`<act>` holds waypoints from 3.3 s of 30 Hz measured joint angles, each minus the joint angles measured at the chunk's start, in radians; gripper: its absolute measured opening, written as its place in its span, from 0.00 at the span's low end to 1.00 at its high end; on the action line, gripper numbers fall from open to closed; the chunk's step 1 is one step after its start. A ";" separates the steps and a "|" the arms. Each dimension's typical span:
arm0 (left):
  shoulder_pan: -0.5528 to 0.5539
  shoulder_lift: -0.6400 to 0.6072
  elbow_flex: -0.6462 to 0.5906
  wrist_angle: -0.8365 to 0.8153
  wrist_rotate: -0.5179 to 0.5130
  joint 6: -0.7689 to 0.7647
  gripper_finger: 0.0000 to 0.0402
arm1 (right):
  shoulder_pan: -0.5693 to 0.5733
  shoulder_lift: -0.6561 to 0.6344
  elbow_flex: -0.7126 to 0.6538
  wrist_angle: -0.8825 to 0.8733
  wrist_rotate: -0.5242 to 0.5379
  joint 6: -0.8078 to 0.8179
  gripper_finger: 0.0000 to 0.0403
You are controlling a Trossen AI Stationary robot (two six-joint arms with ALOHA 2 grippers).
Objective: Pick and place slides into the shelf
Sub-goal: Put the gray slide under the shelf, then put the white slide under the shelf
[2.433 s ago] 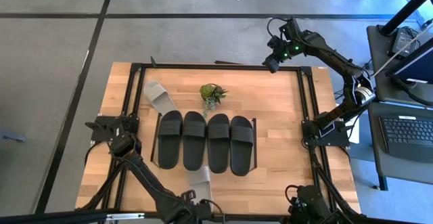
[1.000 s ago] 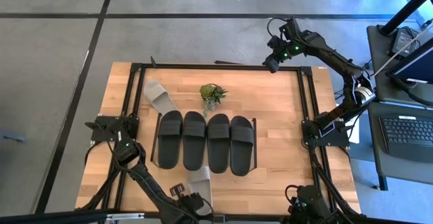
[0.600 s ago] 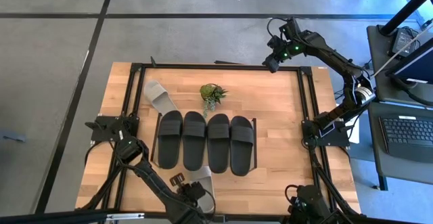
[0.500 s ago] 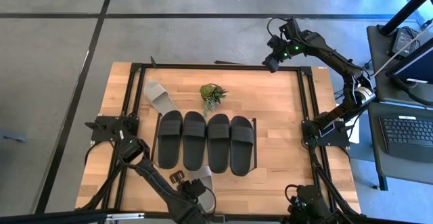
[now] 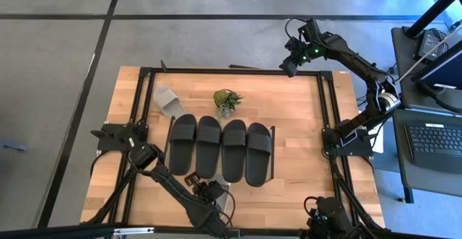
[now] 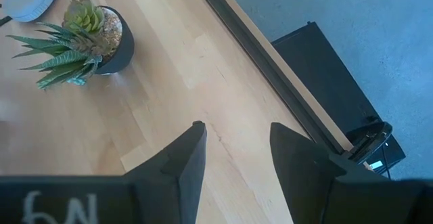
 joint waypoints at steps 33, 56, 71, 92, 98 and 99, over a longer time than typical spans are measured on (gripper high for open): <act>-0.132 -0.092 -0.005 0.531 0.012 0.464 0.07 | 0.000 0.000 0.000 -0.002 0.000 -0.016 0.41; -0.094 -0.073 -0.138 0.633 0.163 0.582 0.07 | 0.000 0.000 0.000 -0.001 0.000 -0.019 0.41; 0.007 -0.080 -0.206 0.623 0.122 0.577 0.07 | 0.000 0.000 0.000 0.001 0.000 -0.022 0.41; 0.063 -0.075 -0.211 0.439 -0.035 0.473 0.07 | 0.000 0.000 -0.001 0.016 0.000 -0.048 0.41; 0.026 -0.135 -0.206 0.430 0.003 0.451 0.07 | 0.000 0.000 -0.001 0.015 0.000 -0.052 0.41; 0.017 -0.154 -0.205 0.430 0.003 0.444 0.07 | 0.000 0.000 -0.001 0.015 0.000 -0.052 0.41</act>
